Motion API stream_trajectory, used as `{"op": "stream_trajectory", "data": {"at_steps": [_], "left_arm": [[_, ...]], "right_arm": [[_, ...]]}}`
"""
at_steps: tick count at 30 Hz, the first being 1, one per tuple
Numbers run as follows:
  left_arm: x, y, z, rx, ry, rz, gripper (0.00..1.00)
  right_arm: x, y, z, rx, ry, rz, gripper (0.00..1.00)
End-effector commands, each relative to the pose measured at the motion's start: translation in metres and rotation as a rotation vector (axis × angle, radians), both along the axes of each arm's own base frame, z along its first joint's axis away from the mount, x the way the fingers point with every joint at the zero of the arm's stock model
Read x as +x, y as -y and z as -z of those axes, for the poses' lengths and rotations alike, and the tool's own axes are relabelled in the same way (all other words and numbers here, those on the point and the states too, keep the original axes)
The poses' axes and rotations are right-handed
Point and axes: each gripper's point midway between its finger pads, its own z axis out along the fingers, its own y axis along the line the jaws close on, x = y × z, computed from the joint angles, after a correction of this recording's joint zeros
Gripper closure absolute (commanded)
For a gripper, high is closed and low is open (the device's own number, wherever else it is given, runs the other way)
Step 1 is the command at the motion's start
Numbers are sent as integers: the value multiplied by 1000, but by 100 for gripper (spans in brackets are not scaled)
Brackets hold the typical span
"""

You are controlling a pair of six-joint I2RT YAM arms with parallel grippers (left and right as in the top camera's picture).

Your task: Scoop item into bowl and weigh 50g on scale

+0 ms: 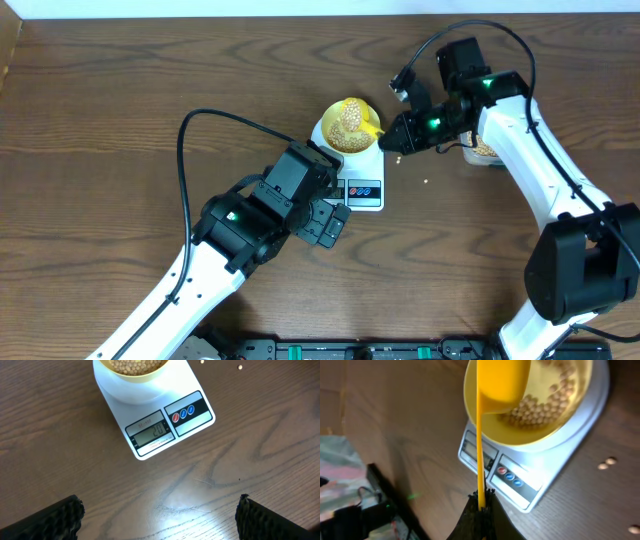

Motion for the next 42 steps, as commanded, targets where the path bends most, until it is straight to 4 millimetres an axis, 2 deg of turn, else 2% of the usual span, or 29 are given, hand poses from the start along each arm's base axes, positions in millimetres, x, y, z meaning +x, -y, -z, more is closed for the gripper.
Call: {"op": "stream_trajectory", "data": {"at_steps": [1,14,30,42], "left_arm": [[4,1,-8,-7,20,3,1],[3,1,-8,-7,20,4,1],[3,1,-8,-7,20,4,1],[4,1,-8,-7,20,3,1]], "right_arm": [[7,-1,-4,-70,52,-5,99],[5,-1,0,-220,98,-29,99],[5,1,1,-244,107,-32,99],[1,-4,3,-277,156,-111,99]]}}
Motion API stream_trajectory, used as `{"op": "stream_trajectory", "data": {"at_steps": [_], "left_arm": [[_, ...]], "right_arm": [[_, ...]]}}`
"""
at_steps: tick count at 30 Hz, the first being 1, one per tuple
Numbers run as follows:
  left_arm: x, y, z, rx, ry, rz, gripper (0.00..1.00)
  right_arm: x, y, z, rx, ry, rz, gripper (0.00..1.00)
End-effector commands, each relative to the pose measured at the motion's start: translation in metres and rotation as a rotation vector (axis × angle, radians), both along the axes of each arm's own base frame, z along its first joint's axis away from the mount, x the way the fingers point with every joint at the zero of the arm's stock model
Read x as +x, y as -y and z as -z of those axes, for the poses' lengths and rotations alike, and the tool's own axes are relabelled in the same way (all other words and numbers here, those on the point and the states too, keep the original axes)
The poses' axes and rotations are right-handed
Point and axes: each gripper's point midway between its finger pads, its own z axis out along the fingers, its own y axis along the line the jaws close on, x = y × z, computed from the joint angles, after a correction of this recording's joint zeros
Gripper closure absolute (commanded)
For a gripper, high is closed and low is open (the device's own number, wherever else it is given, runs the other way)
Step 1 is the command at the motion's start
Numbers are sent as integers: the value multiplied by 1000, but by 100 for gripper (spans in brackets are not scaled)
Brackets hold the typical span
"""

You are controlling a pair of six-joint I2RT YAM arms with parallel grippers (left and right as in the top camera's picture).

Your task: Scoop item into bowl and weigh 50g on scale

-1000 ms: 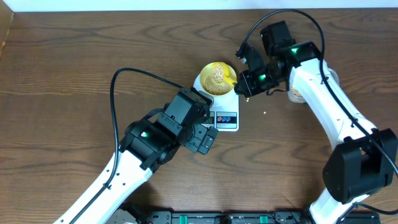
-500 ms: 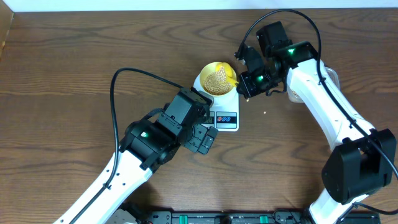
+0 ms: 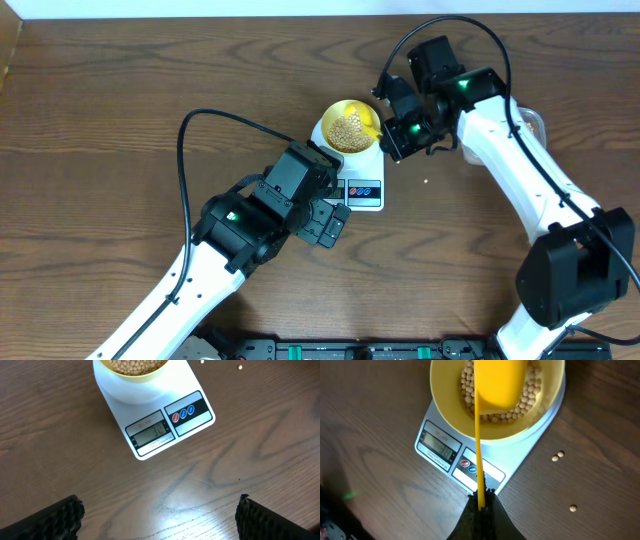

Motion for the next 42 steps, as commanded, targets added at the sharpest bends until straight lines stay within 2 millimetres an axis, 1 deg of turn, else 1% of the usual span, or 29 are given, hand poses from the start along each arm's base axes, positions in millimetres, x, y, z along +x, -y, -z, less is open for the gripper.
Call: {"op": "stream_trajectory", "data": {"at_steps": [1,11,15,29,42], "left_arm": [[4,1,-8,-7,20,3,1],[3,1,-8,-7,20,4,1],[4,1,-8,-7,20,3,1],[3,1,-8,-7,20,4,1],[3,1,-8,-7,20,4,1]], "right_arm": [[3,-5,-6,-2,36,-42,99],[1,-4,-9,-6,45,-61,99],[2,-1,-9,-25,55,-54,99],[5,-2,-14,-21,70,-61,99],[2,-2,-14,-19,59,-62,99]]}}
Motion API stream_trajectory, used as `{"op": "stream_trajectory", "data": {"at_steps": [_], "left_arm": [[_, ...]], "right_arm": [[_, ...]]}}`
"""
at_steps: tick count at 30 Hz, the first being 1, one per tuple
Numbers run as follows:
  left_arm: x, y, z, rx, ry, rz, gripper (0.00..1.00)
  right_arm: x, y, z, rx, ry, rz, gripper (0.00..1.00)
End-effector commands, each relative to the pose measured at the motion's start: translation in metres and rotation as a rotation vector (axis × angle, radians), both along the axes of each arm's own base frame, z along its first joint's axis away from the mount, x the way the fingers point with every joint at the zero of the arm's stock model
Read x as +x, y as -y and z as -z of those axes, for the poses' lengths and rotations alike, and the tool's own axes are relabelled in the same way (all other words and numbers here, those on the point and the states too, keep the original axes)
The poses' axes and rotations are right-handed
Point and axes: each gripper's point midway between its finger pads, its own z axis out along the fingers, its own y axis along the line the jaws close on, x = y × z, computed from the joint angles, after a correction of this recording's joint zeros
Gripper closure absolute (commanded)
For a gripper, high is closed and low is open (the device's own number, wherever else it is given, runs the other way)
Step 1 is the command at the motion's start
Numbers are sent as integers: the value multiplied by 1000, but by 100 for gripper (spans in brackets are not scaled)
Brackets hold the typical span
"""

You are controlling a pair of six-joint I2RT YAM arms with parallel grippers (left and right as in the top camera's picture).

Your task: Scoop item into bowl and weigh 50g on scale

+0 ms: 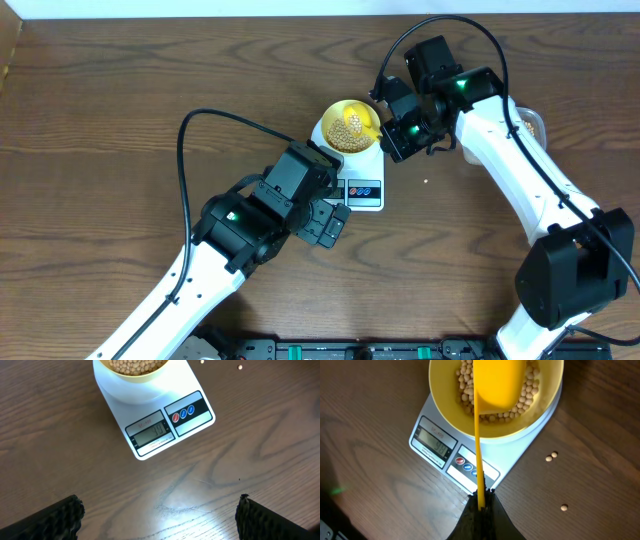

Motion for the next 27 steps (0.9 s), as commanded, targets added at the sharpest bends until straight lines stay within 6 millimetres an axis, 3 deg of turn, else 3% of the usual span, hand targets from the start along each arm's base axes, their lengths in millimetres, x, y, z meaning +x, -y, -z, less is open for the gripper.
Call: {"op": "stream_trajectory", "data": {"at_steps": [1,27], "left_arm": [[4,1,-8,-7,20,3,1],[3,1,-8,-7,20,4,1]], "right_arm": [[2,-5,-13,16,35,-27,99],[-4,-7,-23,42,35,-35,99]]}}
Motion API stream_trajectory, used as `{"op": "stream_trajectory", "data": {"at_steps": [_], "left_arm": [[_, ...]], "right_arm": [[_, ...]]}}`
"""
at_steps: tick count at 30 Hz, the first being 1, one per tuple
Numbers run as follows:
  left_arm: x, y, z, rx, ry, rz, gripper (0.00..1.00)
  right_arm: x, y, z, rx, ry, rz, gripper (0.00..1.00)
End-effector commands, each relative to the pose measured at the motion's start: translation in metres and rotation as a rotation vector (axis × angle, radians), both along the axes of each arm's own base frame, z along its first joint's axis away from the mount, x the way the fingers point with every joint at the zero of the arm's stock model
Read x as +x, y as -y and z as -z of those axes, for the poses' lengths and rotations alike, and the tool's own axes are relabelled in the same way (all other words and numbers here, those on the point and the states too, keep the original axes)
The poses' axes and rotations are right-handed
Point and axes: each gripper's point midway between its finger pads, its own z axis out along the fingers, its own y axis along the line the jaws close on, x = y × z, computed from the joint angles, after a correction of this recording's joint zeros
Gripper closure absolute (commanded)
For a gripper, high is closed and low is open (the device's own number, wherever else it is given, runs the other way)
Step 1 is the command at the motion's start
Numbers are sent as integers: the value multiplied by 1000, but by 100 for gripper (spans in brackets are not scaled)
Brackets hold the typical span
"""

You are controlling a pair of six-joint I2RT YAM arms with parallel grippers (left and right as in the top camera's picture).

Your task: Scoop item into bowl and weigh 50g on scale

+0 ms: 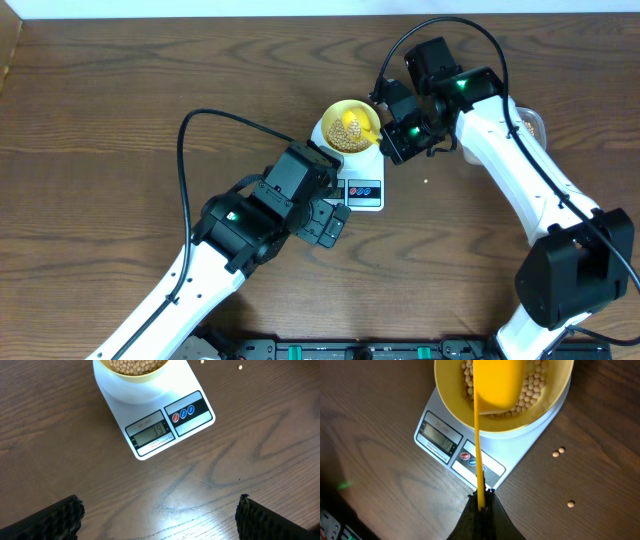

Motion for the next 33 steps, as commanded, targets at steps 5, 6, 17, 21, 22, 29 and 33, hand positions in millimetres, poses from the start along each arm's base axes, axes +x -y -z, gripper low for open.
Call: {"op": "stream_trajectory", "data": {"at_steps": [5,6,17,21,22,29,33], "left_arm": [[3,1,-8,-7,20,4,1],[3,1,-8,-7,20,4,1],[3,1,-8,-7,20,4,1],[3,1,-8,-7,20,4,1],[3,1,-8,-7,20,4,1],[4,1,-8,-7,20,3,1],[4,1,-8,-7,20,3,1]], "right_arm": [[-2,-4,-21,26,46,-28,99],[-2,-4,-21,25,42,-28,99],[-2,-4,-21,25,40,-25,99],[-3,-4,-21,26,38,-21,99],[-3,-4,-21,26,37,-18,99],[-2,-4,-24,28,44,-19,99],[-1,-4,-28,33,58,-19,99]]}}
